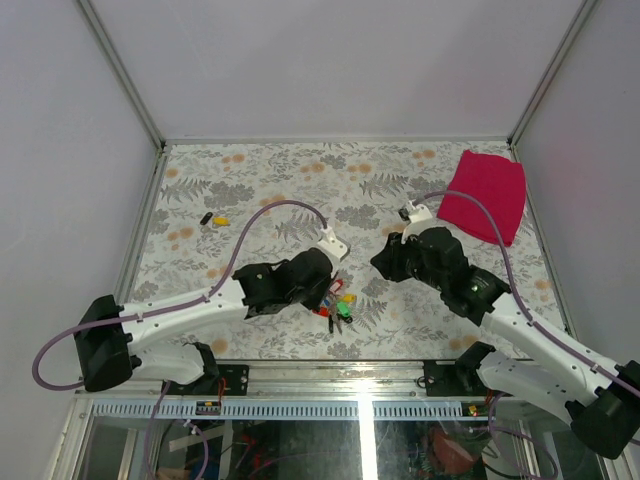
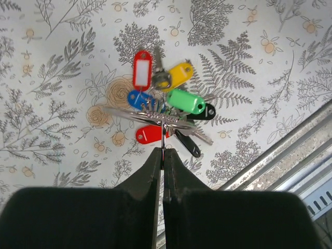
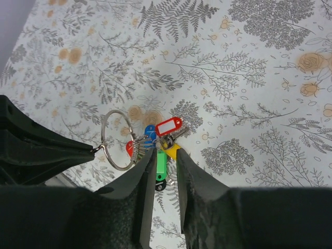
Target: Put the keys on the keyring
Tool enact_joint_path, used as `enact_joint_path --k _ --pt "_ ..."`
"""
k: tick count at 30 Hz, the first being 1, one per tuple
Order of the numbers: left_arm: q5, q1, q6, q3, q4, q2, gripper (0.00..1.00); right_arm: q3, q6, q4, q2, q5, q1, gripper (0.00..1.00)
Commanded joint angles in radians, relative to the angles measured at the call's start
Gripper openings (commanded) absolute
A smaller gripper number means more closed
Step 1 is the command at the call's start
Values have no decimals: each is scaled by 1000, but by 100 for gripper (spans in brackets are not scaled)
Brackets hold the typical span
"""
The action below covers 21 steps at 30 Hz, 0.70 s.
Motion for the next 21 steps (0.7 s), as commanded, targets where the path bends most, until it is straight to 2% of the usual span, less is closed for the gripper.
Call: enact_joint_path --k 1,7,10,16,21 --pt "31 -11 123 74 -31 -13 0 42 31 -36 -36 -66 -4 31" --pt "89 -17 262 107 10 -30 0 108 141 -140 -13 -168 -4 45" --pt "110 -18 329 90 77 -76 0 112 219 -145 -9 -223 -5 49" --pt "165 -20 417 20 246 -203 0 59 377 -25 -25 -320 -4 57" --pt "216 -19 472 12 278 -234 0 4 471 119 -49 -366 -4 61"
